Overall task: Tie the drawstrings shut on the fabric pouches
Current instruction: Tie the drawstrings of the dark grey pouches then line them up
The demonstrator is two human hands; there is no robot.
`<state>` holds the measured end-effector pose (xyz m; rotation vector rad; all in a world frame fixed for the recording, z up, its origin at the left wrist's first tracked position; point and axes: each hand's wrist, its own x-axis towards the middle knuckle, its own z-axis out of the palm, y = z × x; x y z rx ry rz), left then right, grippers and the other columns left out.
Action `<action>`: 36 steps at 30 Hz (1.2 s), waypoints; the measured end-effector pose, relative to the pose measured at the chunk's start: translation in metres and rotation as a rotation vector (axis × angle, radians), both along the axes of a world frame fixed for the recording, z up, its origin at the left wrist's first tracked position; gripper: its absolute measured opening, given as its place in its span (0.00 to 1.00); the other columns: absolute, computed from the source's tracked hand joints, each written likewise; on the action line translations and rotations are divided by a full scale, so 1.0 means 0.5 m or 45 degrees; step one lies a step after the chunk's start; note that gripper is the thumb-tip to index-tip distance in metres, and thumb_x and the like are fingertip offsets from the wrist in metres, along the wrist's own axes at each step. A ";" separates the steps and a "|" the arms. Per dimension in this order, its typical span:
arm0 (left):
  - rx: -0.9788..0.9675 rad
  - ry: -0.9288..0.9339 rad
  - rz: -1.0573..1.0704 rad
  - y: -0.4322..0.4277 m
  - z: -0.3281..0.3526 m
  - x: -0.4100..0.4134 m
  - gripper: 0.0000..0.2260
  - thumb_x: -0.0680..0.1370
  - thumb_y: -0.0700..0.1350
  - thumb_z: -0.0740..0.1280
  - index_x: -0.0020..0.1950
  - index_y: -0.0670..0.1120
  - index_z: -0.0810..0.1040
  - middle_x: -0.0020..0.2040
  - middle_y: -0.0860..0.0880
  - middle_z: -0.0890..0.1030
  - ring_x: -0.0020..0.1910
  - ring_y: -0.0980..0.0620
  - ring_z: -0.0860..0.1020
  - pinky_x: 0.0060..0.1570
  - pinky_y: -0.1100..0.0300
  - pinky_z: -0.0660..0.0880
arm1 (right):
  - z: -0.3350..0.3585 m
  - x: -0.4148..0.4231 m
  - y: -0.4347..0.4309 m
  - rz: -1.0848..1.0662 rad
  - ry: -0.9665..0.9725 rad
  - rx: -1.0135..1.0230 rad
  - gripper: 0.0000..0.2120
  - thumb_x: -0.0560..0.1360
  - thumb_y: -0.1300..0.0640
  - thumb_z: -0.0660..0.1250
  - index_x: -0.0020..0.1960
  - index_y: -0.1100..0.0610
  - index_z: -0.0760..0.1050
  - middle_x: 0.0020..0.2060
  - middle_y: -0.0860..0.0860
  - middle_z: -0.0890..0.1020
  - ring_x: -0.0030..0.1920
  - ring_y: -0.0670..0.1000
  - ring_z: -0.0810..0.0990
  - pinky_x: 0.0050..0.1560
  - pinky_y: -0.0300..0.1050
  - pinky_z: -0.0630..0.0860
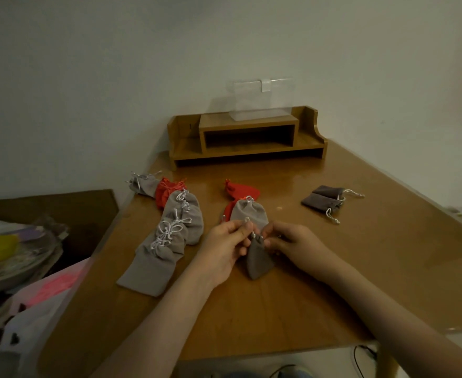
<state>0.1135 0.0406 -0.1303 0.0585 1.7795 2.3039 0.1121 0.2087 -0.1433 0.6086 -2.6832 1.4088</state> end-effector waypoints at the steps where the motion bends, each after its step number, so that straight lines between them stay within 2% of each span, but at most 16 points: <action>1: -0.034 -0.001 -0.023 -0.002 0.000 -0.002 0.05 0.78 0.40 0.65 0.43 0.41 0.78 0.36 0.49 0.77 0.29 0.59 0.70 0.27 0.68 0.68 | -0.001 -0.002 0.001 -0.011 0.094 0.106 0.05 0.77 0.65 0.64 0.49 0.59 0.78 0.38 0.47 0.77 0.37 0.38 0.74 0.42 0.29 0.69; 3: -0.070 -0.017 -0.084 -0.004 0.001 0.001 0.05 0.77 0.43 0.65 0.43 0.43 0.77 0.35 0.50 0.77 0.30 0.58 0.70 0.29 0.67 0.67 | -0.008 -0.006 0.003 -0.025 0.255 0.248 0.06 0.78 0.63 0.64 0.49 0.60 0.80 0.39 0.48 0.75 0.40 0.39 0.71 0.43 0.27 0.66; 6: 0.032 -0.018 -0.179 -0.002 0.008 0.009 0.05 0.78 0.41 0.63 0.44 0.42 0.76 0.35 0.51 0.80 0.28 0.60 0.70 0.27 0.70 0.68 | -0.013 -0.012 0.004 -0.020 0.295 0.238 0.06 0.78 0.62 0.63 0.45 0.61 0.78 0.38 0.48 0.72 0.41 0.40 0.68 0.44 0.27 0.63; 9: 0.195 -0.010 -0.202 -0.002 0.018 0.012 0.06 0.79 0.38 0.60 0.44 0.42 0.75 0.37 0.50 0.83 0.26 0.61 0.71 0.26 0.72 0.69 | -0.011 -0.012 0.001 -0.034 0.106 0.069 0.09 0.79 0.63 0.61 0.41 0.56 0.74 0.38 0.48 0.69 0.41 0.43 0.68 0.44 0.31 0.64; 12: 0.225 0.036 -0.162 -0.004 0.013 0.009 0.08 0.80 0.36 0.59 0.45 0.43 0.76 0.35 0.50 0.81 0.26 0.61 0.70 0.26 0.71 0.68 | -0.001 -0.003 -0.003 -0.060 -0.132 -0.276 0.12 0.80 0.62 0.60 0.38 0.56 0.71 0.38 0.51 0.68 0.39 0.44 0.68 0.42 0.35 0.65; 13: 0.124 0.107 -0.142 -0.003 0.005 0.008 0.09 0.80 0.36 0.59 0.46 0.43 0.78 0.36 0.50 0.80 0.27 0.61 0.70 0.27 0.71 0.68 | 0.001 0.000 -0.003 -0.076 -0.178 -0.357 0.12 0.80 0.61 0.59 0.38 0.57 0.70 0.38 0.52 0.69 0.38 0.45 0.68 0.41 0.37 0.65; 16: -0.408 0.376 -0.093 0.006 -0.020 0.007 0.09 0.80 0.39 0.62 0.55 0.48 0.80 0.38 0.53 0.81 0.31 0.60 0.72 0.32 0.68 0.70 | 0.006 0.005 -0.003 -0.093 -0.280 -0.459 0.15 0.82 0.56 0.57 0.38 0.59 0.69 0.33 0.52 0.69 0.34 0.47 0.66 0.35 0.39 0.64; 17: -0.447 0.388 -0.071 0.009 -0.024 0.006 0.09 0.80 0.39 0.63 0.58 0.47 0.78 0.39 0.52 0.81 0.31 0.61 0.72 0.32 0.68 0.70 | 0.008 0.006 -0.004 -0.094 -0.304 -0.461 0.15 0.82 0.55 0.57 0.37 0.57 0.68 0.30 0.50 0.68 0.31 0.46 0.65 0.33 0.38 0.63; 19: -0.371 0.319 0.014 0.011 -0.025 0.005 0.09 0.79 0.39 0.65 0.59 0.44 0.74 0.38 0.50 0.82 0.30 0.61 0.73 0.31 0.67 0.71 | 0.012 0.007 -0.005 -0.089 -0.332 -0.486 0.15 0.81 0.55 0.58 0.36 0.56 0.68 0.27 0.46 0.69 0.30 0.44 0.66 0.33 0.37 0.63; 21: -0.305 0.253 0.057 0.010 -0.024 0.001 0.07 0.78 0.39 0.67 0.54 0.43 0.72 0.37 0.50 0.81 0.29 0.60 0.74 0.29 0.67 0.70 | 0.017 0.011 -0.003 -0.016 -0.333 -0.520 0.13 0.81 0.58 0.58 0.38 0.56 0.71 0.29 0.45 0.72 0.31 0.43 0.69 0.35 0.35 0.66; 25: -0.254 0.172 0.060 0.009 -0.025 -0.005 0.04 0.78 0.40 0.67 0.51 0.42 0.73 0.38 0.46 0.77 0.29 0.58 0.71 0.28 0.67 0.69 | 0.014 0.017 0.000 0.245 -0.283 -0.449 0.08 0.80 0.59 0.59 0.46 0.60 0.74 0.36 0.56 0.72 0.35 0.48 0.69 0.38 0.36 0.67; 27: -0.248 0.150 0.070 0.009 -0.026 -0.008 0.03 0.78 0.40 0.66 0.50 0.42 0.76 0.36 0.49 0.76 0.28 0.60 0.69 0.27 0.68 0.68 | 0.010 0.016 0.001 0.291 -0.262 -0.432 0.08 0.77 0.56 0.61 0.48 0.60 0.74 0.37 0.55 0.73 0.37 0.48 0.70 0.39 0.38 0.68; 29: -0.231 0.128 0.084 0.008 -0.028 -0.011 0.04 0.79 0.41 0.65 0.48 0.42 0.78 0.34 0.51 0.75 0.27 0.61 0.68 0.27 0.69 0.67 | 0.009 0.017 0.001 0.289 -0.197 -0.383 0.07 0.77 0.57 0.61 0.50 0.60 0.74 0.37 0.49 0.75 0.37 0.46 0.73 0.41 0.37 0.70; 31: -0.162 0.096 0.103 0.007 -0.030 -0.013 0.05 0.79 0.42 0.65 0.47 0.43 0.80 0.34 0.51 0.74 0.27 0.61 0.67 0.26 0.69 0.66 | 0.006 0.015 0.002 0.242 -0.083 -0.319 0.03 0.79 0.62 0.62 0.51 0.58 0.74 0.36 0.46 0.76 0.37 0.46 0.74 0.41 0.39 0.72; 33: -0.097 0.081 0.098 0.007 -0.030 -0.011 0.06 0.79 0.42 0.64 0.46 0.44 0.81 0.34 0.51 0.74 0.27 0.60 0.67 0.27 0.70 0.66 | 0.004 0.013 0.003 0.183 0.004 -0.317 0.06 0.78 0.66 0.62 0.52 0.57 0.74 0.35 0.46 0.77 0.37 0.48 0.75 0.40 0.40 0.72; 36: -0.089 0.089 0.041 0.007 -0.032 -0.010 0.07 0.80 0.42 0.63 0.47 0.44 0.82 0.33 0.51 0.73 0.29 0.60 0.66 0.29 0.69 0.66 | 0.003 0.013 -0.001 0.164 -0.042 -0.327 0.07 0.77 0.69 0.62 0.48 0.58 0.74 0.34 0.47 0.77 0.36 0.48 0.75 0.40 0.41 0.73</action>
